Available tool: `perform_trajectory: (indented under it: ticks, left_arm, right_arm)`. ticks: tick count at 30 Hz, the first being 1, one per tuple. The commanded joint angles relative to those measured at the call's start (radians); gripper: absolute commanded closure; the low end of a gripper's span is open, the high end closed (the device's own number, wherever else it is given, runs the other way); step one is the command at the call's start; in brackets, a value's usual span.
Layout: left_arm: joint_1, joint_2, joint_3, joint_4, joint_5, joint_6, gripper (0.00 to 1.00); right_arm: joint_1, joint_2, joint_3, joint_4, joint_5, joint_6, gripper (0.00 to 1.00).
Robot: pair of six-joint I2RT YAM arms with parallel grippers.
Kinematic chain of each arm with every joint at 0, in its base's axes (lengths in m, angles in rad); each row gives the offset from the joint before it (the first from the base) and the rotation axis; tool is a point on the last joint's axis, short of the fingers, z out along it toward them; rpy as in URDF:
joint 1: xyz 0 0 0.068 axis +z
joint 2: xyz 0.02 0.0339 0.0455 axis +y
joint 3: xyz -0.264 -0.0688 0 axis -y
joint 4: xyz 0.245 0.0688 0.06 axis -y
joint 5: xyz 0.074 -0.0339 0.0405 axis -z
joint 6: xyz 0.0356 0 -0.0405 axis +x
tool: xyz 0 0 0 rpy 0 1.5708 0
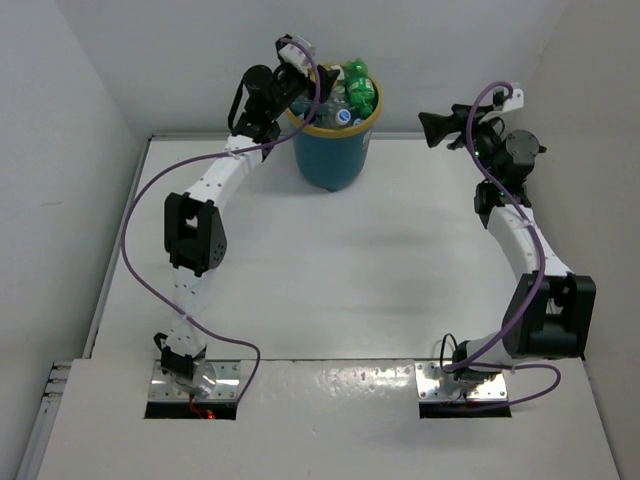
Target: Put the plastic bottles in the bin
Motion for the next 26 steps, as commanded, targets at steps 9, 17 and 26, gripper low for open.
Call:
perform_trajectory:
  ticks: [9,17,26]
  left_arm:
    - [0.012,-0.232,0.136,-0.415,-0.174,0.002,0.01]
    - [0.098,-0.639,-0.262,-0.958,-0.102,-0.015,0.01]
    - [0.167,-1.073,-0.872,-0.972,-0.223,-0.109,0.01]
  right_arm:
    - [-0.003,-0.138,0.068,-0.169,-0.058,-0.012,0.01]
    - [0.003,-0.178,0.304,-1.122,-0.012,-0.288,0.01]
    - [-0.035,-0.353,0.111,-1.28,0.042,-0.323,0.01]
